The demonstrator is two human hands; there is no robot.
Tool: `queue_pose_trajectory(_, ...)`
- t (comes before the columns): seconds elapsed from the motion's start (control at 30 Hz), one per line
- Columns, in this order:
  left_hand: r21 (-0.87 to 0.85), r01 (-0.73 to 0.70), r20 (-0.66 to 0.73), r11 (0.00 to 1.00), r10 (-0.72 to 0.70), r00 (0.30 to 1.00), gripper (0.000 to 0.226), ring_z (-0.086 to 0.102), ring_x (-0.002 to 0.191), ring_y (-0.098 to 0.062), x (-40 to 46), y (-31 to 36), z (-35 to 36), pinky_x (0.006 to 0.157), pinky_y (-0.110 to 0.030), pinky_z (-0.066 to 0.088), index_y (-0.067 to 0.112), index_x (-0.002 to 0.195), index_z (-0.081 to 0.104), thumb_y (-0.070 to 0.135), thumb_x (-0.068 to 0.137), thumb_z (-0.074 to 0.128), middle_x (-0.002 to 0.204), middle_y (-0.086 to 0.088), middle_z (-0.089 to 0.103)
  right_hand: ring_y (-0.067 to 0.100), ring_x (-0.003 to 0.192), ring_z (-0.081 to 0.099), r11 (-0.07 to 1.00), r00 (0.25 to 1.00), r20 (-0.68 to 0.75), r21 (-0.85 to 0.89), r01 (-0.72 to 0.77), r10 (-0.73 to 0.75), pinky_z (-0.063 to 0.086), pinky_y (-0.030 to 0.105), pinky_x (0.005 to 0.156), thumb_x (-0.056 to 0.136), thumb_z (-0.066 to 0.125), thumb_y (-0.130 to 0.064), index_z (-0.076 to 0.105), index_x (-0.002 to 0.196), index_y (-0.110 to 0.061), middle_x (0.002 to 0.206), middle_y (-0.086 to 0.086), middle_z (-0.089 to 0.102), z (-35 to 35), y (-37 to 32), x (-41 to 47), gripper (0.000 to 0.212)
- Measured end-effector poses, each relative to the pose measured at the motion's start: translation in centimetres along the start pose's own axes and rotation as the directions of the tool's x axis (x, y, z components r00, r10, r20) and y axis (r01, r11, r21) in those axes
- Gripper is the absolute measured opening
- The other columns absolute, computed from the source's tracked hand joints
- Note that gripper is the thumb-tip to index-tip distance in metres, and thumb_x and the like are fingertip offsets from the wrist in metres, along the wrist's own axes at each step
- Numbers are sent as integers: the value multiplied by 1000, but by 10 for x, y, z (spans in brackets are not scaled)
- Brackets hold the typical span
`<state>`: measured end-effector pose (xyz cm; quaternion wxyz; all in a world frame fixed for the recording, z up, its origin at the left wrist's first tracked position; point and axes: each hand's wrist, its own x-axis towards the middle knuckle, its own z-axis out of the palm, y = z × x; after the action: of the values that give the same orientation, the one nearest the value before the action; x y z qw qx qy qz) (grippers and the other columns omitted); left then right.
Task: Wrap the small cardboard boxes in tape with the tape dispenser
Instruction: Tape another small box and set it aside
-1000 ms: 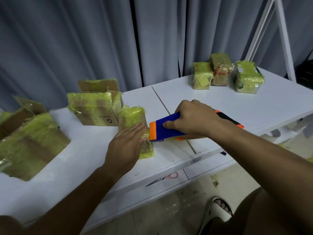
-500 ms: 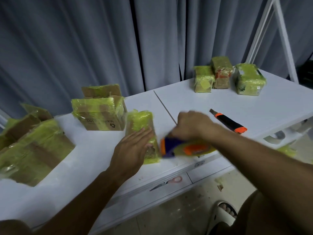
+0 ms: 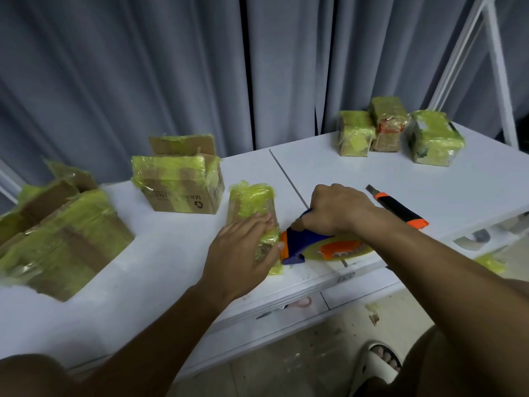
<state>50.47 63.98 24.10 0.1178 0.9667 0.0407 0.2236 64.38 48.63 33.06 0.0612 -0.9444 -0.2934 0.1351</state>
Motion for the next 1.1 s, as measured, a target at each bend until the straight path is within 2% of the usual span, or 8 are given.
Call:
queue_pose_trajectory(0.13, -21, 25, -21, 999, -26, 999, 50, 50, 127, -5, 1, 1, 1, 100, -25, 39, 25, 123, 64, 60, 93, 45, 129, 14, 62, 22, 76, 55, 998, 994, -107, 54, -24, 30, 40, 33, 64, 77, 67, -66, 50, 76, -22, 79, 0, 53, -24, 14, -4, 48)
queue_pose_trajectory(0.23, -13, 80, -3, 997, -81, 997, 61, 53, 123, -5, 5, 4, 2, 97, -27, 42, 27, 121, 65, 71, 89, 37, 127, 15, 63, 23, 77, 60, 992, 976, -213, 123, -21, 47, 41, 33, 61, 79, 67, -66, 60, 78, -19, 78, 1, 59, -43, 33, -8, 48)
queue_pose_trajectory(0.4, -10, 73, -51, 997, -73, 996, 44, 57, 113, -8, 8, 6, 5, 97, -28, 35, 25, 112, 67, 56, 86, 49, 120, 13, 65, 21, 76, 61, 988, 977, -206, 155, -27, 59, 43, 33, 61, 79, 68, -67, 65, 87, -18, 80, 2, 62, -38, 39, -3, 49)
queue_pose_trajectory(0.53, 107, 82, -20, 991, -80, 997, 40, 47, 129, -8, 6, 7, 7, 114, -44, 18, 31, 116, 60, 55, 90, 41, 126, 16, 60, 21, 77, 61, 982, 983, -179, 189, 3, 32, 44, 33, 61, 78, 68, -68, 64, 83, -17, 79, 3, 62, -33, 30, -2, 51)
queue_pose_trajectory(0.67, 174, 150, 30, 973, -158, 987, 43, 25, 146, -20, 6, 14, 7, 112, -61, 20, 32, 123, 52, 54, 90, 37, 141, 12, 49, 21, 79, 62, 984, 985, -170, 174, 22, 9, 48, 34, 63, 78, 67, -67, 66, 87, -17, 85, 3, 65, -29, 22, -2, 51)
queue_pose_trajectory(0.83, 116, 157, 33, 981, -162, 986, 44, 31, 143, -21, 6, 12, 7, 103, -45, 43, 30, 124, 51, 58, 91, 38, 138, 11, 53, 19, 78, 62, 988, 984, -178, 154, 21, 7, 46, 32, 61, 79, 68, -66, 66, 90, -18, 85, 1, 65, -33, 17, -4, 49)
queue_pose_trajectory(1.0, 45, 107, 60, 993, -110, 992, 43, 32, 143, -19, 7, 4, 6, 102, -39, 45, 30, 122, 53, 56, 91, 39, 136, 13, 54, 20, 79, 64, 988, 986, -165, 151, 8, 17, 54, 37, 69, 79, 68, -66, 67, 93, -17, 88, 2, 67, -35, 17, -2, 52)
queue_pose_trajectory(1.1, -27, 80, 84, 996, -77, 993, 39, 38, 138, -17, 7, -1, 0, 103, -40, 44, 31, 117, 54, 53, 87, 46, 130, 15, 55, 20, 79, 64, 987, 986, -167, 161, 4, 24, 51, 35, 65, 80, 68, -66, 67, 92, -16, 86, 3, 66, -39, 19, -2, 52)
